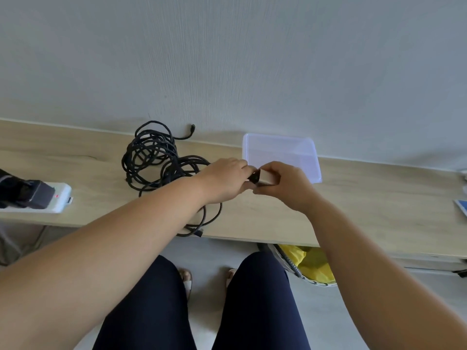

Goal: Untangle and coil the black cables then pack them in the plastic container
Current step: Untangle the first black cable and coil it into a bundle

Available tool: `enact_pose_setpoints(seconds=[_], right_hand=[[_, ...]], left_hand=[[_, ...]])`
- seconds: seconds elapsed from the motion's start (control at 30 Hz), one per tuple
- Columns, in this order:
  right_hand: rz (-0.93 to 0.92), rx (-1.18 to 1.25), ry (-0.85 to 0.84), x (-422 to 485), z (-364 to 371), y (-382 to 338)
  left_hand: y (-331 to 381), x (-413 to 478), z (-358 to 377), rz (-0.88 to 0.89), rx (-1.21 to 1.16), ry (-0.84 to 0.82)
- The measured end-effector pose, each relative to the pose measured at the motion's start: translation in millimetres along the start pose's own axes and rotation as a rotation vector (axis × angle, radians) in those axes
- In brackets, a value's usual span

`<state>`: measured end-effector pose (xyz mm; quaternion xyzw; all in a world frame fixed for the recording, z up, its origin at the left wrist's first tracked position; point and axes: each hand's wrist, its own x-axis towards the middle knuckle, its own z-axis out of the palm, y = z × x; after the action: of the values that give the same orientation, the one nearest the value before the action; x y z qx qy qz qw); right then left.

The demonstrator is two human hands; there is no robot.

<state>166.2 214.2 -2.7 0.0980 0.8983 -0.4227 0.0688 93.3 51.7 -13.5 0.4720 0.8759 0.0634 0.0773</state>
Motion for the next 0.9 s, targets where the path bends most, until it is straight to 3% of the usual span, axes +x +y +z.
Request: enact_pose_setpoints(seconds=[0.27, 0.47, 0.57, 0.7, 0.8, 0.9], right_hand=[[-0.010, 0.073, -0.010, -3, 0, 1], [-0.004, 0.157, -0.032, -2, -1, 6], [0.078, 0.162, -0.002, 5, -1, 15], [0.275, 0.400, 0.053, 37, -11, 26], [0.308, 0.241, 0.012, 80, -24, 34], [0.258, 0.029, 0.006, 116, -25, 32]], left_hand=[[-2, -5, -2, 0.002, 0.041, 0.035], [-8, -7, 7, -0.005, -0.087, 0.119], [-10, -6, 7, -0.094, -0.208, 0.184], [-21, -9, 2, -0.139, -0.159, 0.313], [-36, -15, 4, -0.089, -0.046, 0.388], [-47, -22, 4, -0.135, -0.076, 0.347]])
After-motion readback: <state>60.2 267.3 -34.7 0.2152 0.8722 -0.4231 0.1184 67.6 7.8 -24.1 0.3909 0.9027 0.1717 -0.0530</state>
